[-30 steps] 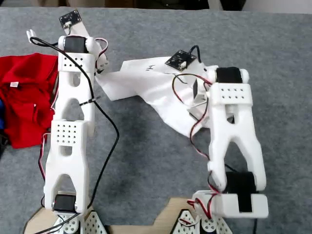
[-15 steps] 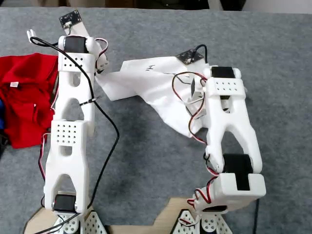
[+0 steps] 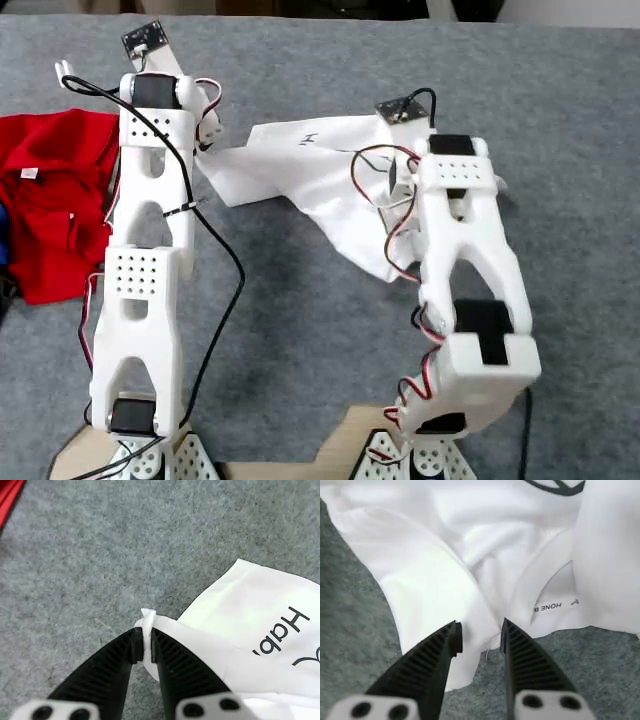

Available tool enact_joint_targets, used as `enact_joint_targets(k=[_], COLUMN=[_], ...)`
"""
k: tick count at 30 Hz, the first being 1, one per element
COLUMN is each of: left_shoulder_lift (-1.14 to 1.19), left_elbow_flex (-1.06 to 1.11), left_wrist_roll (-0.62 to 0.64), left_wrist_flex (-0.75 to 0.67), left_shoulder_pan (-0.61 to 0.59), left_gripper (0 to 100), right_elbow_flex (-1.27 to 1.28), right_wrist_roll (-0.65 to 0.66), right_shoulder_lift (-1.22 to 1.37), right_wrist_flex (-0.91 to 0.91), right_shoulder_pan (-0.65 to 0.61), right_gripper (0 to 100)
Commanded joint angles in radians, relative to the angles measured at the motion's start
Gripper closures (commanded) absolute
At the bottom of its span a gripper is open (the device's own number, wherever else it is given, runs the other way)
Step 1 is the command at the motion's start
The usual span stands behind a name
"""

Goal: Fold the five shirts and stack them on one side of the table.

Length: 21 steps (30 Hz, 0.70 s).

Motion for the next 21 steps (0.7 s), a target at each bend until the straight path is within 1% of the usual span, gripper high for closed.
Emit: enact_joint_targets(k=[1,9,10,13,14,21], left_shoulder_lift=[-0.064,-0.064,-0.064,-0.064,-0.064,-0.064], left_elbow_flex=[-0.008,-0.008,-0.008,-0.009,-0.011,-0.014], left_wrist_roll=[-0.006,-0.006,-0.006,-0.006,-0.006,-0.006], left_wrist_flex=[0.011,0.011,0.011,0.011,0.011,0.011], left_shoulder_pan=[0.000,0.000,0.000,0.000,0.000,-0.002], left_gripper=[98,98,98,98,98,98], right_elbow_flex=[-0.070,-0.076,-0.076,-0.079,-0.079,-0.090], right_wrist_roll=[-0.012,-0.025,-0.025,-0.026,-0.026,-0.026], right_shoulder_lift=[0.035,0.053,0.056,0.059,0.058,0.044], right_wrist_flex=[-0.011,-0.029,-0.032,-0.032,-0.032,-0.028], right_shoulder_pan=[0.016,0.016,0.016,0.016,0.016,0.028], right_gripper=[85.2,85.7,87.5,98.1,99.3,99.3])
